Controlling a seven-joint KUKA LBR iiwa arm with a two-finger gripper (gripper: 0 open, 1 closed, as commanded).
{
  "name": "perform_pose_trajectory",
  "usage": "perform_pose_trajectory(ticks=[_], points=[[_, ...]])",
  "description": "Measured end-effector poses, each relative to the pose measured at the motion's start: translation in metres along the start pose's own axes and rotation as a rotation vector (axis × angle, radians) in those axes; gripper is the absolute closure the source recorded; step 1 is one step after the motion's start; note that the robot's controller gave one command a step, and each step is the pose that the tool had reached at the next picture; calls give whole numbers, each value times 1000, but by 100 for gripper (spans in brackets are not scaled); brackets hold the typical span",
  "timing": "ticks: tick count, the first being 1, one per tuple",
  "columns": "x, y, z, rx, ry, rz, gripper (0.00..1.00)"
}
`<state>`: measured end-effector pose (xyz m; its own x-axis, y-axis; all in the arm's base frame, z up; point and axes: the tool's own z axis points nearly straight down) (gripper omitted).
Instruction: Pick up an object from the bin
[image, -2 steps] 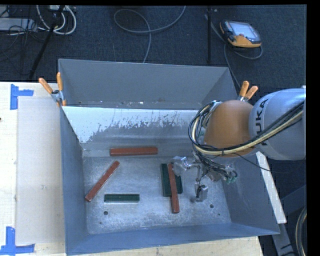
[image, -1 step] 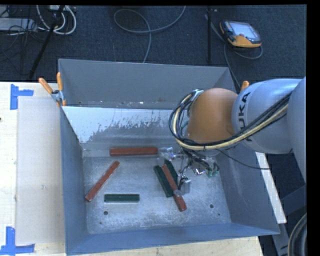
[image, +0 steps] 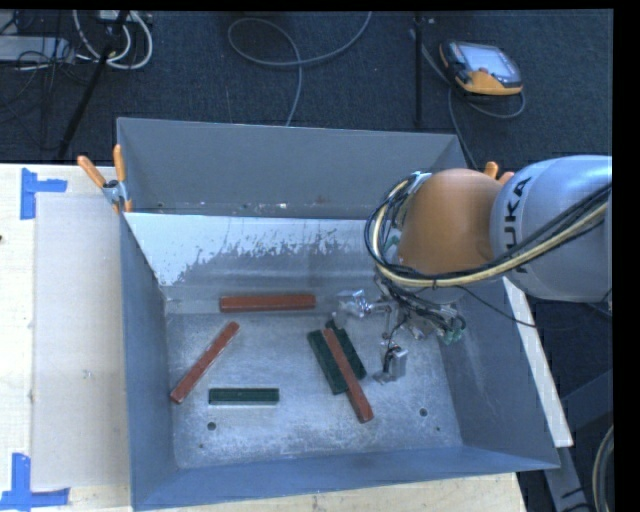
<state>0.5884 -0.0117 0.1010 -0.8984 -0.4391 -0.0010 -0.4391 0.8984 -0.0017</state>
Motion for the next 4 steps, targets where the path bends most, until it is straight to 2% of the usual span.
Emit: perform_pose_trajectory(ticks=[1, 2, 3, 4], points=[[-40, 36, 31, -2, -4, -1273, 0], [-7, 29, 31, -6, -2, -1671, 0], [-8, 30, 29, -9, -3, -1666, 100], [-8, 30, 15, -5, -3, -1660, 100]])
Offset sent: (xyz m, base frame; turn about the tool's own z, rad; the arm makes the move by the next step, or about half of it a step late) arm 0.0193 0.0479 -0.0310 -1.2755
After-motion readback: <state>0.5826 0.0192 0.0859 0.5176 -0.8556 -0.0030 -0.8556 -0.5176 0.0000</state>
